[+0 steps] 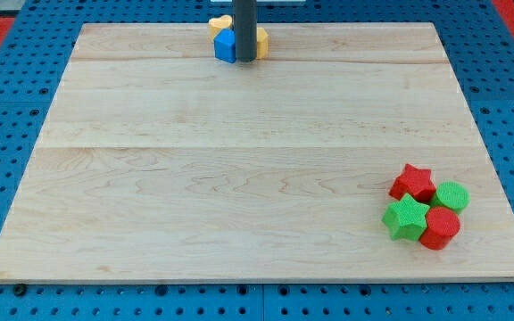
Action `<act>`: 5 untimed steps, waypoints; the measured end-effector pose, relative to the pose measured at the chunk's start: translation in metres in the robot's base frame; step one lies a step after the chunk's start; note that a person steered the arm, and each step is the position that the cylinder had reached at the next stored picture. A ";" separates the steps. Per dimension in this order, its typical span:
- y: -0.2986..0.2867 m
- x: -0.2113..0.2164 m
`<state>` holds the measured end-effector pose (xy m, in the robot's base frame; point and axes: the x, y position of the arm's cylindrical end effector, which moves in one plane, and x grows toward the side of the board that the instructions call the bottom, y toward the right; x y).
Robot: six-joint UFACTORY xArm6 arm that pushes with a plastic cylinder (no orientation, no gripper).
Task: Slide yellow heart along with yellow hexagon down a bit
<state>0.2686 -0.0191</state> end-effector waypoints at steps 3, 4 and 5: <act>-0.074 0.054; -0.176 0.035; -0.249 -0.006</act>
<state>0.2623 -0.2682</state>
